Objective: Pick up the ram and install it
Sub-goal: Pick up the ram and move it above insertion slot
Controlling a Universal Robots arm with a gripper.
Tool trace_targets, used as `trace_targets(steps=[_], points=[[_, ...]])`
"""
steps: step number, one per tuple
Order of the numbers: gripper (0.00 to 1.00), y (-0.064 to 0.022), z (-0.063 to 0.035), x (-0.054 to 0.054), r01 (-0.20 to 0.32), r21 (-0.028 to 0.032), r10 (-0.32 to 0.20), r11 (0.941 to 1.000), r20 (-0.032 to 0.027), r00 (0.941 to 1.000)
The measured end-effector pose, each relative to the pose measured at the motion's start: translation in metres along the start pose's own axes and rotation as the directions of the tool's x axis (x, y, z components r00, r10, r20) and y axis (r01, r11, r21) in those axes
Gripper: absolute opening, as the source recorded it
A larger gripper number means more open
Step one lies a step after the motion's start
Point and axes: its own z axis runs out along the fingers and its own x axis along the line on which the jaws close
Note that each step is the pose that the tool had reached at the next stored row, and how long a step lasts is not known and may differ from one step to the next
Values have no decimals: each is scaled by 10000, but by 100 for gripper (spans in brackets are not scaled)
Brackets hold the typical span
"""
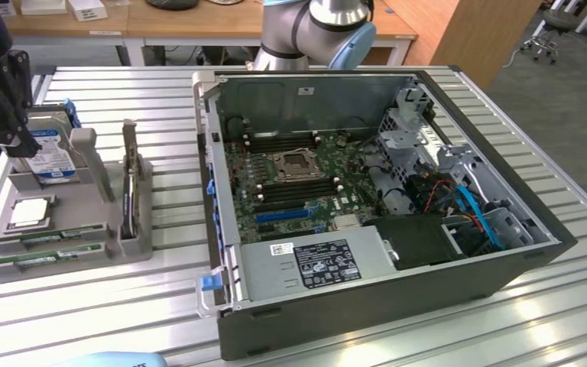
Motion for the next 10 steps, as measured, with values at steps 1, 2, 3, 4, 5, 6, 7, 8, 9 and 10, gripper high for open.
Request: trace_targets(steps=[1, 2, 3, 4, 5, 6, 7, 8, 9, 10], points=[[10, 0, 0, 0, 172, -8, -172, 9999, -6, 9999], [10, 0, 0, 0, 291, -15, -291, 9996, -11, 9996], [10, 0, 0, 0, 311, -16, -311, 9995, -11, 9995], [10, 0, 0, 0, 311, -16, -311, 9995, -11, 9995], [10, 0, 0, 0, 312, -16, -312, 9995, -11, 9995], [10, 0, 1, 0, 312, -15, -312, 9995, -11, 9995], [10, 0, 1, 0, 312, -16, -312, 9995, -10, 9995], [10, 0, 1, 0, 320, -15, -320, 9995, -10, 9995], [10, 0, 1, 0, 358, -18, -358, 9994, -12, 9994], [10, 0, 2, 0, 440, -21, -440, 9990, -14, 9990]])
